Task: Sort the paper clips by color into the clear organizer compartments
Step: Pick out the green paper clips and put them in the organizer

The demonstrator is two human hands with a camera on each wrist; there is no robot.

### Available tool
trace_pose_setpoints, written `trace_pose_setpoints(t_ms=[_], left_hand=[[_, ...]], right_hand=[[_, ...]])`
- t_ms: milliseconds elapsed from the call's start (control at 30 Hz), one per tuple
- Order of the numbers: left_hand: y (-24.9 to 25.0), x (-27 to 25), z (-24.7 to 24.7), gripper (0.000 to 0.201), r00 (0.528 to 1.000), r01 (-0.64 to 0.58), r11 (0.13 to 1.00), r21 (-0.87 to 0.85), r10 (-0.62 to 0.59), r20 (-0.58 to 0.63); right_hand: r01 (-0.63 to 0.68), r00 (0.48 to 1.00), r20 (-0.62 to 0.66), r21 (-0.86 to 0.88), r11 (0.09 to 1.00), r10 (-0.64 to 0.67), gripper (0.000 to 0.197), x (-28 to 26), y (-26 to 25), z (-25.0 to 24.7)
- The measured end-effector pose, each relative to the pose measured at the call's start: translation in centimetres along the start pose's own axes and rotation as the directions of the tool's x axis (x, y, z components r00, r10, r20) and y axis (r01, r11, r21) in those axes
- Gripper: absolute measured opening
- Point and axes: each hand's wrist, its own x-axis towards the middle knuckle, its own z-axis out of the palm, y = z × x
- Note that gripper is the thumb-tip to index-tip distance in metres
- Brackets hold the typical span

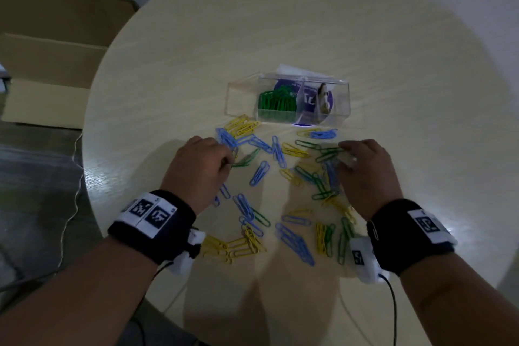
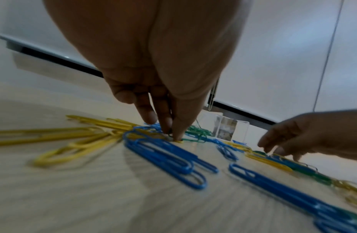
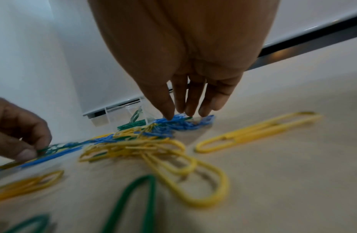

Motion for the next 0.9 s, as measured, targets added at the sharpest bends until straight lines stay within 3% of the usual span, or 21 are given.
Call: trace_pose_setpoints(t_ms=[233, 333, 400, 467, 567, 800, 900], left_hand=[[0.8, 0.3, -0.5, 0.008, 0.998, 0.041, 0.985, -0.167, -0.033, 0.051], [1.8, 1.2, -0.5, 0.013, 0.999, 0.036, 0.993, -0.114, -0.033, 0.03], [2.3, 1.6, -0.3, 0.026, 0.999, 0.02, 0.998, -0.055, -0.018, 0.029], [2.7, 1.9, 0.2, 0.027, 0.999, -0.001, 1.0, 0.021, 0.0, 0.048], [2.7, 1.9, 0.6, 0.012, 0.999, -0.02, 0.999, 0.031, 0.019, 0.035], [2.5, 1.7, 0.5, 0.009, 0.997, -0.009, 1.0, 0.015, 0.008, 0.083], [2.1, 1.4, 0.5, 0.007, 0.996, 0.001, 1.0, -0.004, 0.0, 0.086]], right_hand=[[0.093, 0.994, 0.049, 0.032, 0.995, -0.094, 0.025, -1.0, 1.4, -0.8], [0.068, 0.997, 0.041, 0.071, 0.995, -0.071, 0.033, -0.1, 1.0, -1.1], [0.164, 0.985, 0.058, 0.024, 0.986, -0.165, 0.036, 0.8, 0.7, -1.0], [0.208, 0.974, 0.101, -0.023, 0.978, -0.205, 0.029, 1.4, 0.4, -0.8], [0.17, 0.976, 0.143, -0.038, 0.985, -0.163, 0.02, 2.1, 0.0, -0.9], [0.034, 0.936, 0.351, -0.011, 0.999, -0.028, 0.011, 3.7, -1.0, -2.1], [-0.031, 0.929, 0.369, 0.011, 0.999, 0.025, 0.007, 4.3, -0.6, -2.8]])
